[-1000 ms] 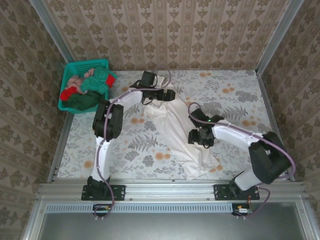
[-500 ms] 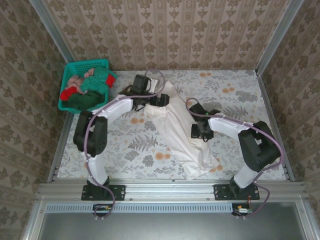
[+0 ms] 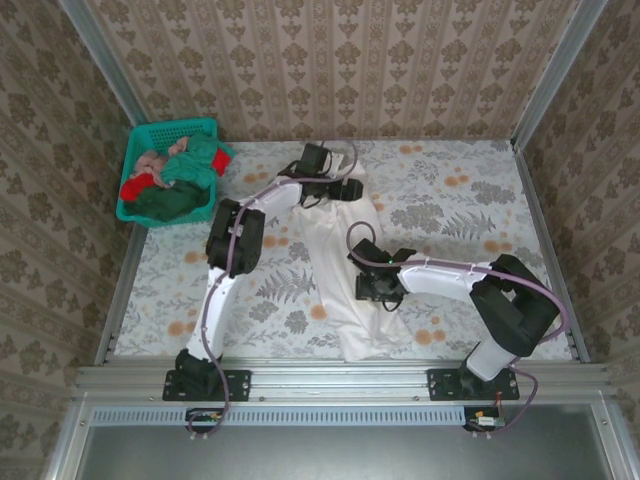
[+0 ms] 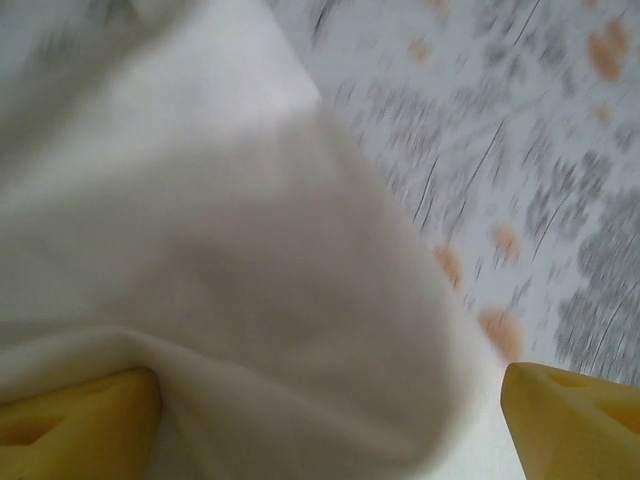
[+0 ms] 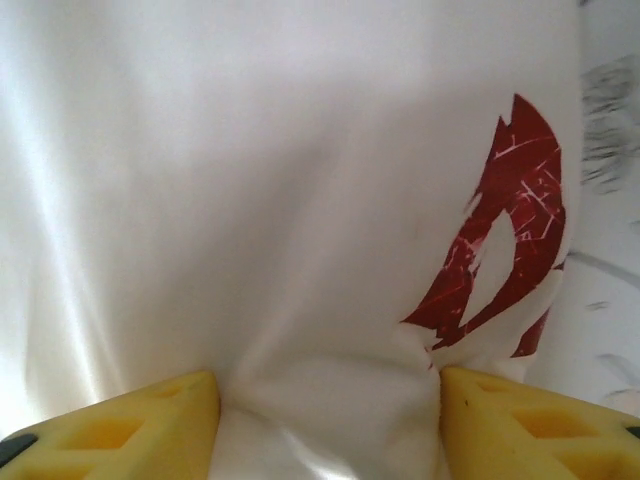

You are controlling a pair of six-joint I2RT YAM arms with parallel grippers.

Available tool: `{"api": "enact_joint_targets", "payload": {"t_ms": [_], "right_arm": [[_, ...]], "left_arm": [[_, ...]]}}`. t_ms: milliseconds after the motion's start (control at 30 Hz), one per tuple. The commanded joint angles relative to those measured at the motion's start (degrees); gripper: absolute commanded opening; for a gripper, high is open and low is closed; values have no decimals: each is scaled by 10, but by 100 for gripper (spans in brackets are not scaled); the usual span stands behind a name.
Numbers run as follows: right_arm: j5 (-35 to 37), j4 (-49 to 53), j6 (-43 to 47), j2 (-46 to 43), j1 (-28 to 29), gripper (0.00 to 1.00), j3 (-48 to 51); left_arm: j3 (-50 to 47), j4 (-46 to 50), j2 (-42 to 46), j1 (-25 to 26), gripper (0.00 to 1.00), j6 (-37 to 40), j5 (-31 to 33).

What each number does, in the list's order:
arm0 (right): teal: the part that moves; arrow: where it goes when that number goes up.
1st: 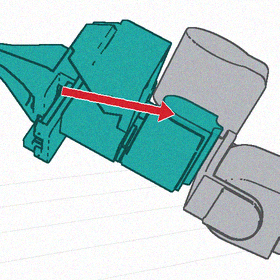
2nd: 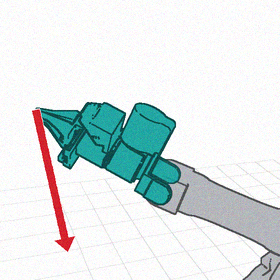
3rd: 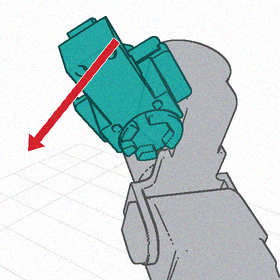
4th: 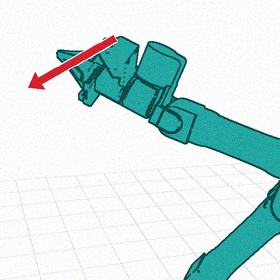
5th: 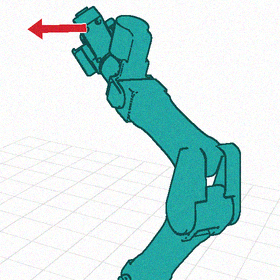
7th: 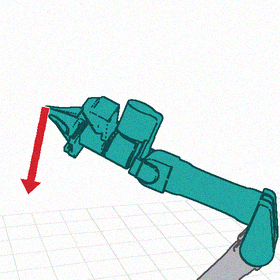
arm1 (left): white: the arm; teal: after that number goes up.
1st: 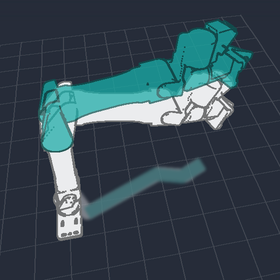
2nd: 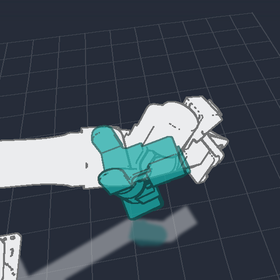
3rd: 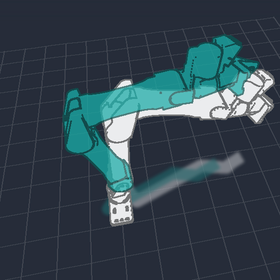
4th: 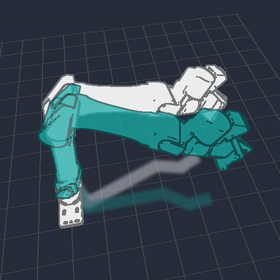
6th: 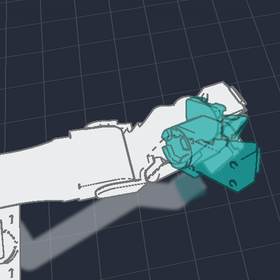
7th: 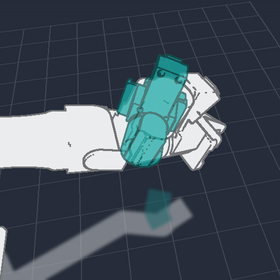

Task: Fold and stack the t-shirts

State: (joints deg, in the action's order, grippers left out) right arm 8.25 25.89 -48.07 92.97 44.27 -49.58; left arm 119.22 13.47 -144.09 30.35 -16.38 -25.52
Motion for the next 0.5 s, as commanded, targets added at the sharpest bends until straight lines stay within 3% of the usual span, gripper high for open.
{"api": "enact_joint_targets", "payload": {"t_ms": [0,67,200,333,467], "right_arm": [[-6,-47,-81,23,29,62,-23],[-23,-71,-79,22,35,64,-35],[6,-4,-41,-6,29,69,-74],[11,3,24,-74,19,70,-49],[-6,-10,45,-128,27,64,2]], "left_arm": [[93,66,-54,3,91,32,-66],[125,59,-70,1,93,27,-78],[198,79,-97,-13,94,16,-109],[102,27,-4,-29,100,8,-140],[3,42,116,-29,100,36,-74]]}}
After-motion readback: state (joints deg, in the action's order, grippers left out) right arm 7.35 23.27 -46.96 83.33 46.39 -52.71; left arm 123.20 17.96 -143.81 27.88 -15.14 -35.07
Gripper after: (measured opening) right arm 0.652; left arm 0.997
